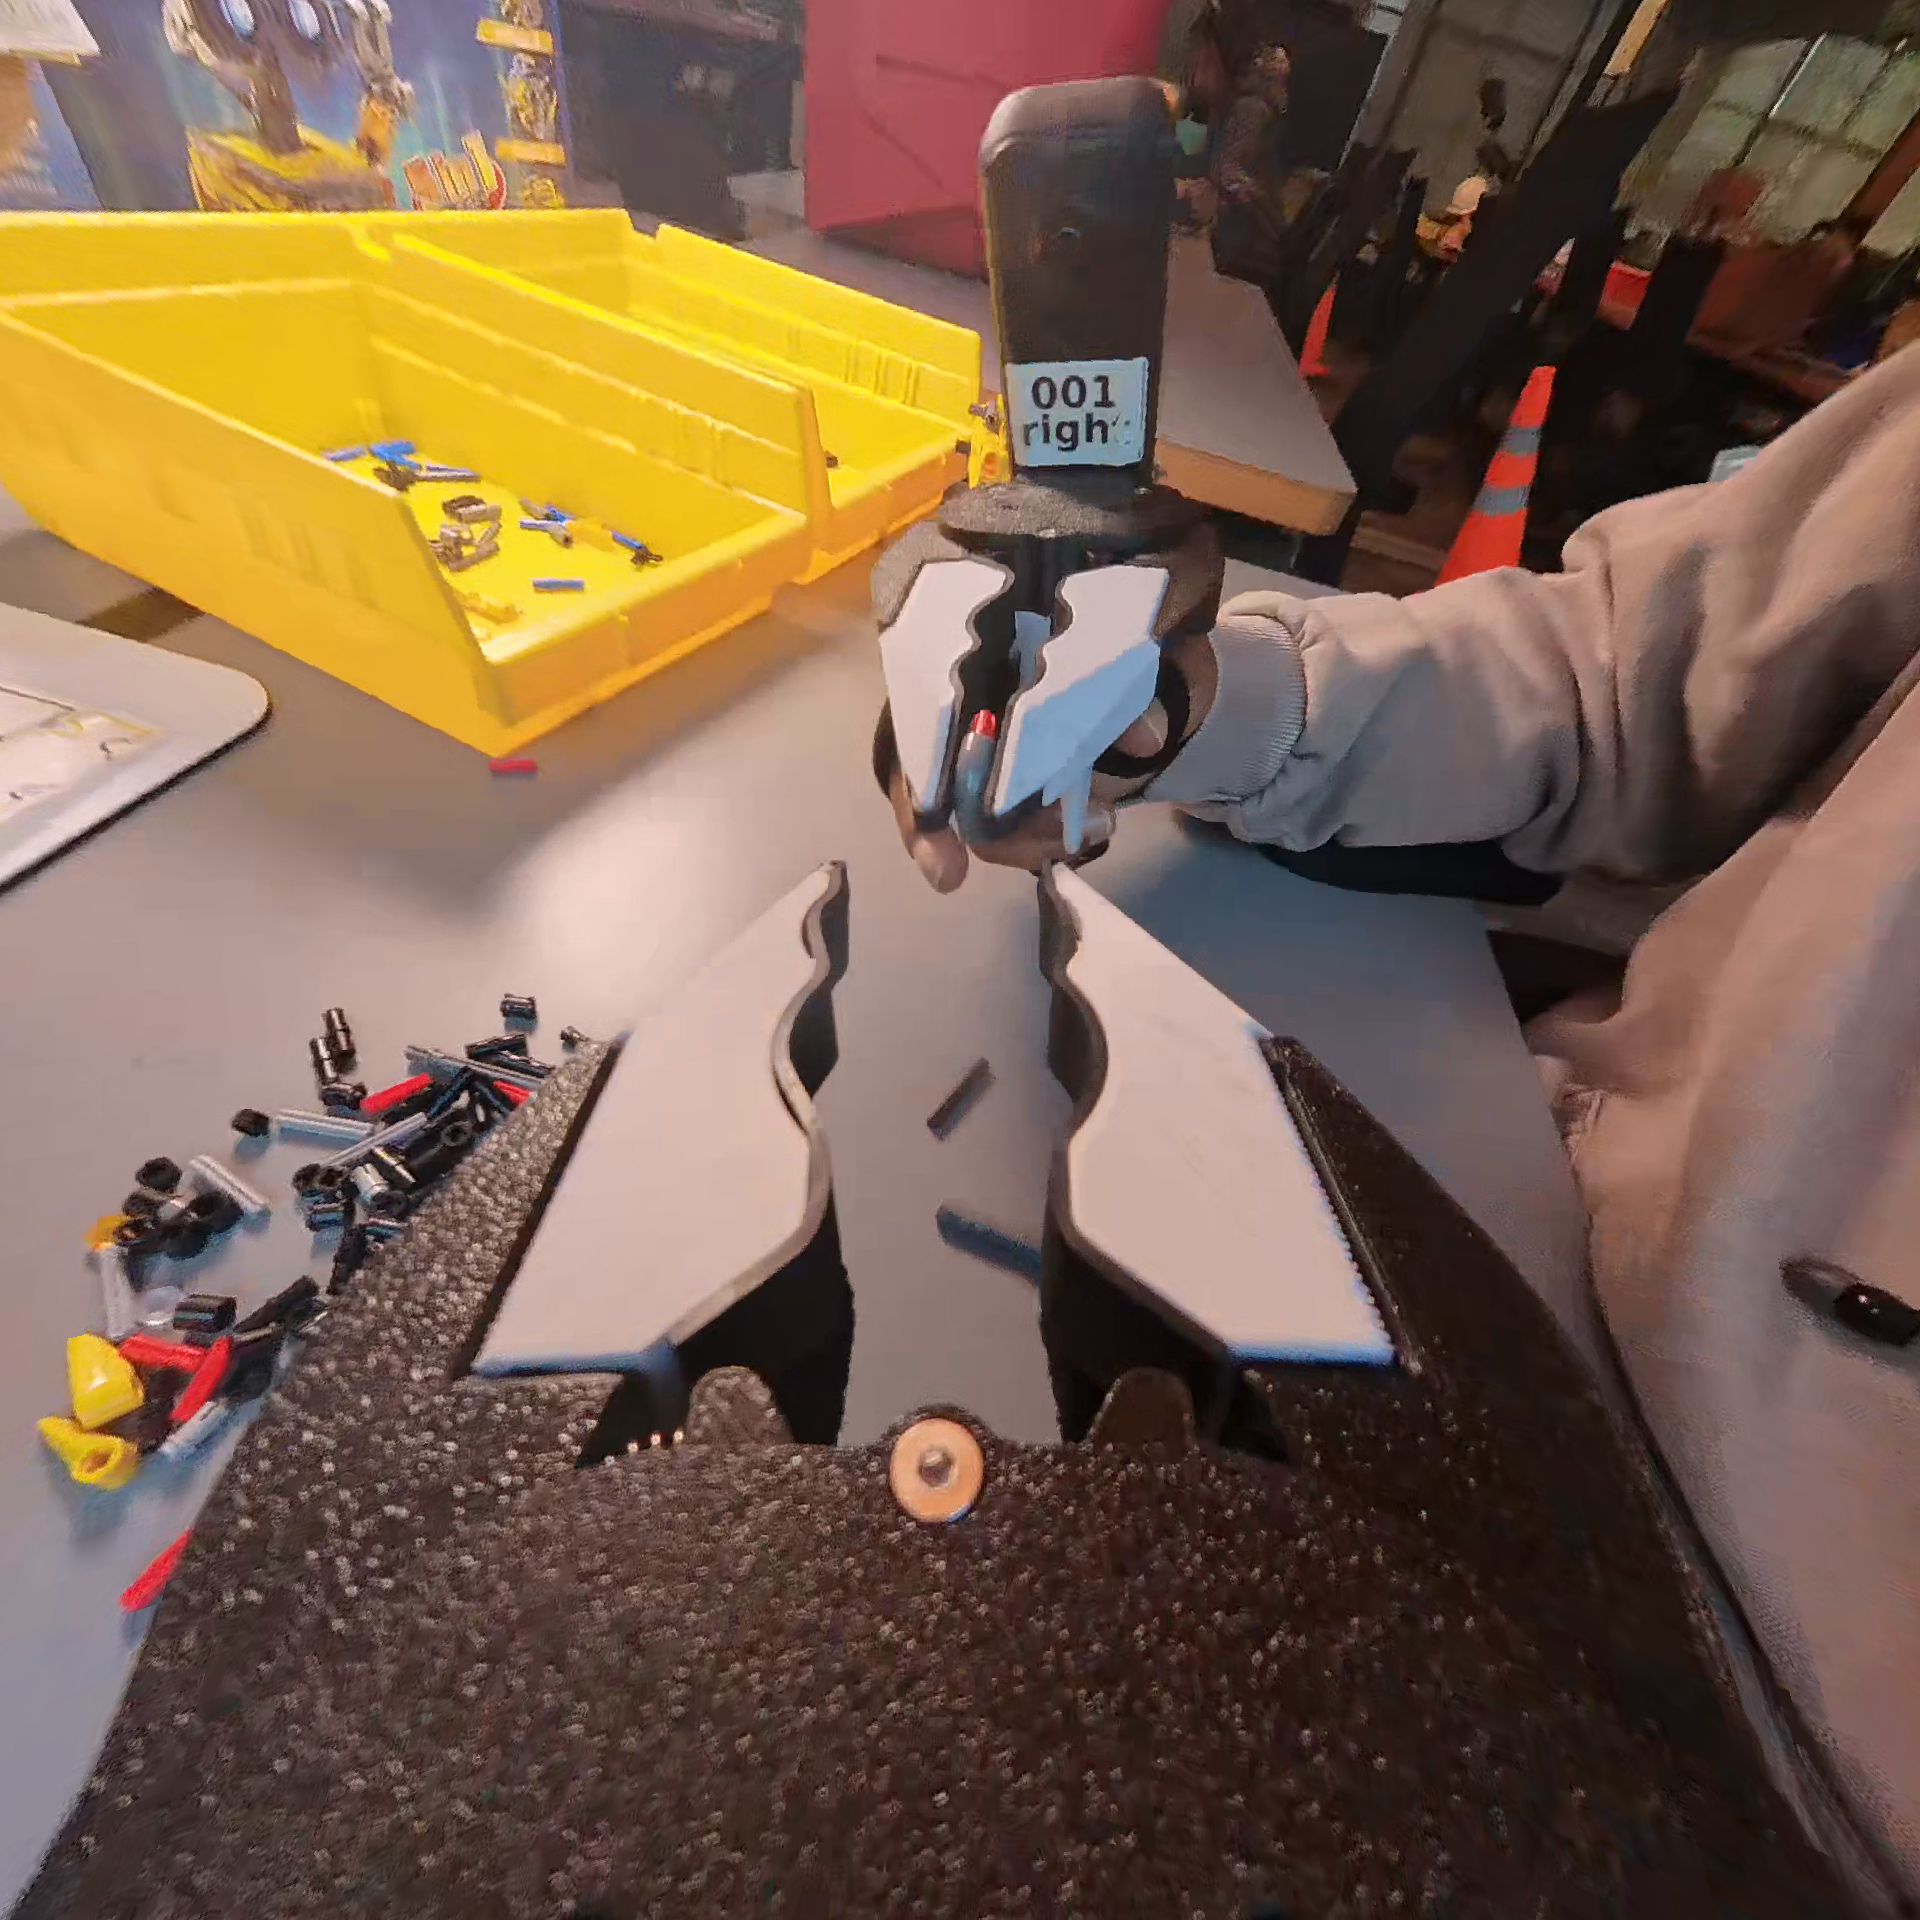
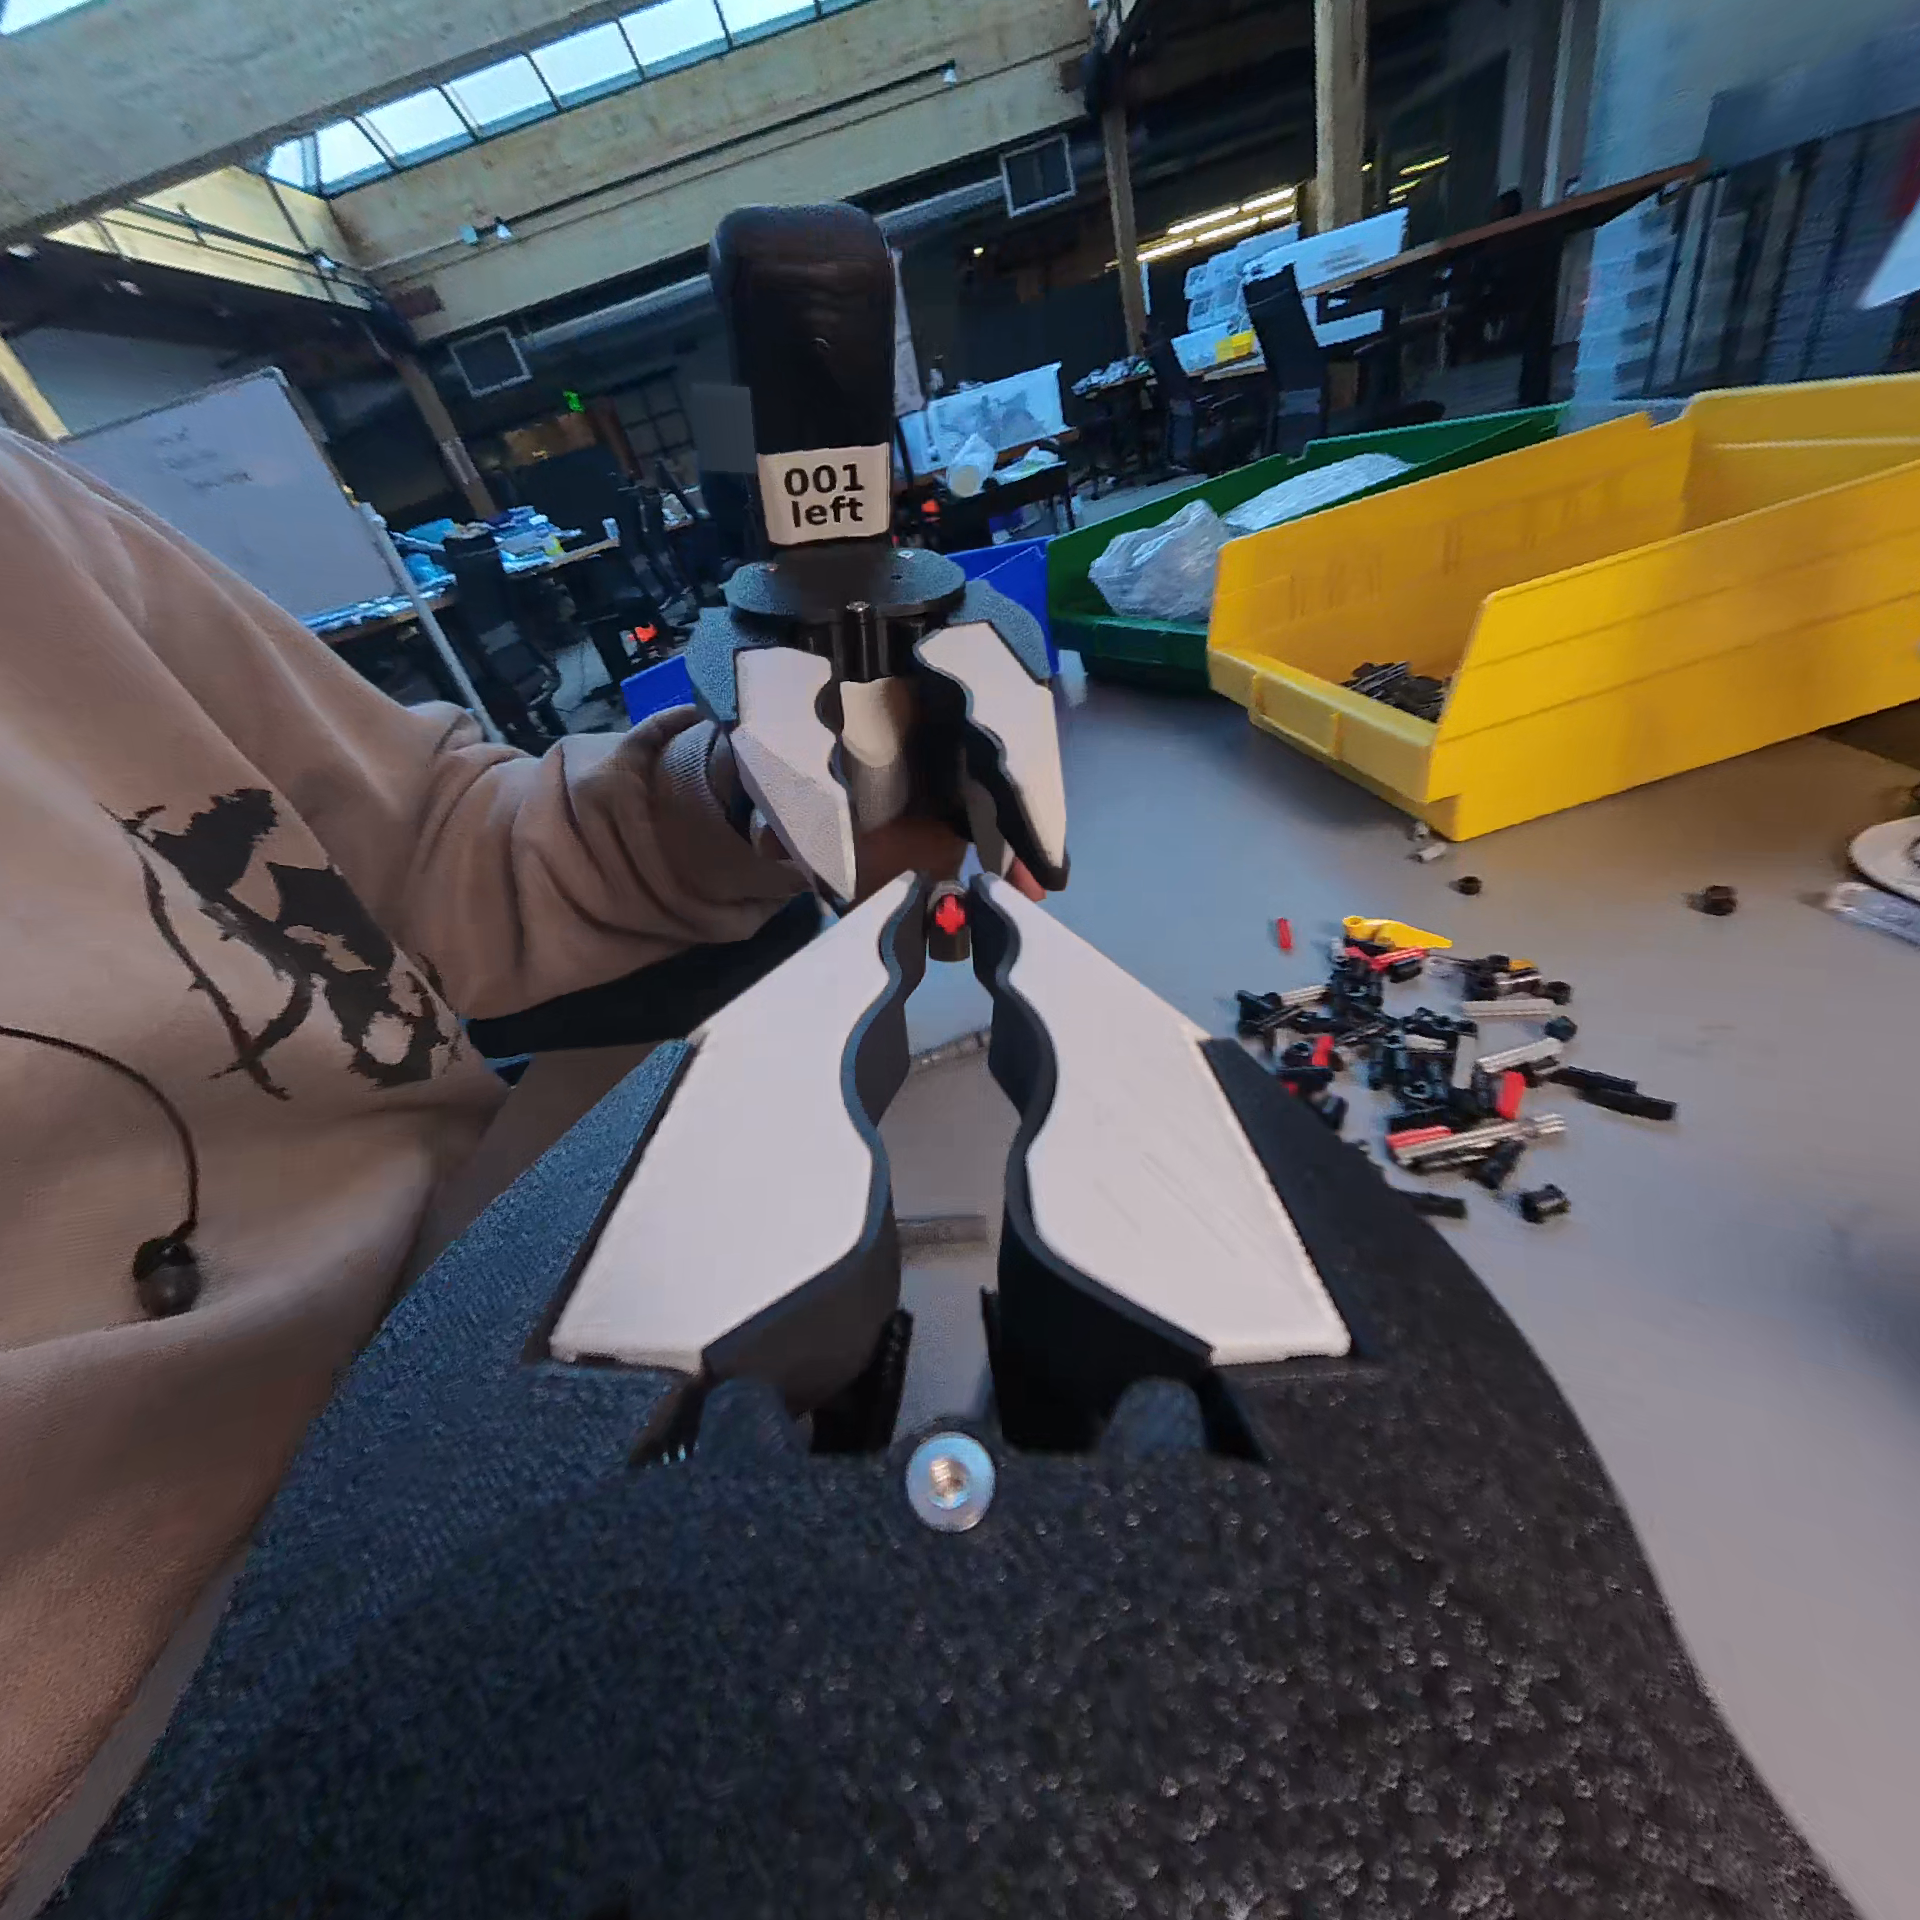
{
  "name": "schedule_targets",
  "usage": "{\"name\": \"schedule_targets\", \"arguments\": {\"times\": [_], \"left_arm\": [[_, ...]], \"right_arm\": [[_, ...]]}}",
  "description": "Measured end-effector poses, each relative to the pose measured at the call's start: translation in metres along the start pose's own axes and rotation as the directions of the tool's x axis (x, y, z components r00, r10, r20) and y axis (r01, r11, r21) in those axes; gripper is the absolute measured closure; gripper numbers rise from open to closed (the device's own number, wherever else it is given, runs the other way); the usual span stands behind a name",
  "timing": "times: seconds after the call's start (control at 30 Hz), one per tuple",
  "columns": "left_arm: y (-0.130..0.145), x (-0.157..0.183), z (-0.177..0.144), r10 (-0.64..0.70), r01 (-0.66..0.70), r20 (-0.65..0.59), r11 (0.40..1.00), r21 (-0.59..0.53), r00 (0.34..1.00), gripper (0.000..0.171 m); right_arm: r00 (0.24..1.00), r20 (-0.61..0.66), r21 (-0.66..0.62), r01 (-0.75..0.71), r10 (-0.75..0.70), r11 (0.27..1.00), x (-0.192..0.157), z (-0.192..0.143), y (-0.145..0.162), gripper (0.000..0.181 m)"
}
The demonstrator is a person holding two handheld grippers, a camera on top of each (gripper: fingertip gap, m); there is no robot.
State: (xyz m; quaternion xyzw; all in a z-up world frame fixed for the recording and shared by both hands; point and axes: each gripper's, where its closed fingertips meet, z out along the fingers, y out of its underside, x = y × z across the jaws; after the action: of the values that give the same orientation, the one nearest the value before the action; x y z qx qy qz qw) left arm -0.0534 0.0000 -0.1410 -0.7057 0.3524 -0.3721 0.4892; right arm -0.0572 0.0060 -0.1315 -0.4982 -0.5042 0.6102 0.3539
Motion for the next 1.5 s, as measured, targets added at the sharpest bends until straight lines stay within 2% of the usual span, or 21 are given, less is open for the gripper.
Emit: {"name": "schedule_targets", "arguments": {"times": [0.13,0.27,0.37,0.43,0.6,0.83,0.9,0.97,1.03,1.1,1.2,1.27,1.37,1.43,1.5], "left_arm": [[0.005,0.012,0.0,-0.006,0.005,-0.047,1.0,-0.005,0.999,0.149],[0.005,0.014,-0.002,-0.066,0.069,-0.113,0.997,0.025,0.991,0.151],[0.005,0.014,-0.004,-0.105,0.112,-0.151,0.993,0.04,0.983,0.154],[-0.003,0.018,-0.007,-0.132,0.151,-0.196,0.985,0.088,0.972,0.163],[-0.002,0.016,-0.007,-0.178,0.205,-0.219,0.973,0.105,0.959,0.171],[-0.001,0.017,-0.008,-0.215,0.249,-0.268,0.963,0.101,0.939,0.171],[-0.001,0.015,-0.007,-0.233,0.267,-0.264,0.959,0.099,0.936,0.156],[-0.001,0.016,-0.007,-0.265,0.303,-0.294,0.948,0.094,0.918,0.148],[-0.002,0.018,-0.009,-0.325,0.375,-0.354,0.923,0.082,0.877,0.144],[-0.004,0.017,-0.01,-0.415,0.484,-0.414,0.872,0.072,0.81,0.14],[-0.013,0.02,-0.013,-0.528,0.653,-0.551,0.756,0.042,0.646,0.139],[-0.013,0.024,-0.01,-0.567,0.707,-0.596,0.707,0.002,0.569,0.14],[-0.017,0.025,-0.008,-0.592,0.762,-0.637,0.648,-0.01,0.495,0.148],[-0.013,0.024,-0.006,-0.608,0.772,-0.629,0.636,-0.021,0.484,0.156],[-0.011,0.024,-0.005,-0.618,0.773,-0.623,0.634,-0.034,0.479,0.156]], "right_arm": [[0.999,0.037,0.014,-0.023,0.023,1.0,-0.011,0.015,0.007,0.176],[0.997,0.064,0.036,-0.042,0.039,0.998,-0.013,0.015,0.005,0.176],[0.992,0.097,0.102,-0.09,0.081,0.991,-0.016,0.012,-0.006,0.176],[0.992,0.095,0.09,-0.098,0.089,0.991,-0.014,0.012,-0.004,0.176],[0.987,0.116,0.087,-0.125,0.114,0.988,-0.015,0.014,-0.001,0.176],[0.981,0.111,0.103,-0.169,0.157,0.98,-0.009,0.012,-0.002,0.176],[0.982,0.105,0.104,-0.167,0.156,0.98,-0.007,0.011,-0.002,0.176],[0.988,0.095,0.097,-0.13,0.121,0.987,-0.008,0.011,-0.001,0.176],[0.997,0.061,0.078,-0.04,0.036,0.996,-0.01,0.012,0.0,0.176],[0.994,0.007,0.053,0.109,-0.11,0.993,-0.013,0.013,0.0,0.176],[0.963,-0.051,0.028,0.266,-0.265,0.963,-0.018,0.016,-0.002,0.176],[0.934,-0.097,0.013,0.347,-0.344,0.938,-0.019,0.016,-0.005,0.176],[0.872,-0.13,-0.07,0.467,-0.473,0.881,-0.019,0.019,0.002,0.174],[0.835,-0.144,-0.106,0.52,-0.531,0.847,-0.019,0.02,0.005,0.174],[0.808,-0.153,-0.141,0.552,-0.569,0.822,-0.017,0.021,0.008,0.172]]}}
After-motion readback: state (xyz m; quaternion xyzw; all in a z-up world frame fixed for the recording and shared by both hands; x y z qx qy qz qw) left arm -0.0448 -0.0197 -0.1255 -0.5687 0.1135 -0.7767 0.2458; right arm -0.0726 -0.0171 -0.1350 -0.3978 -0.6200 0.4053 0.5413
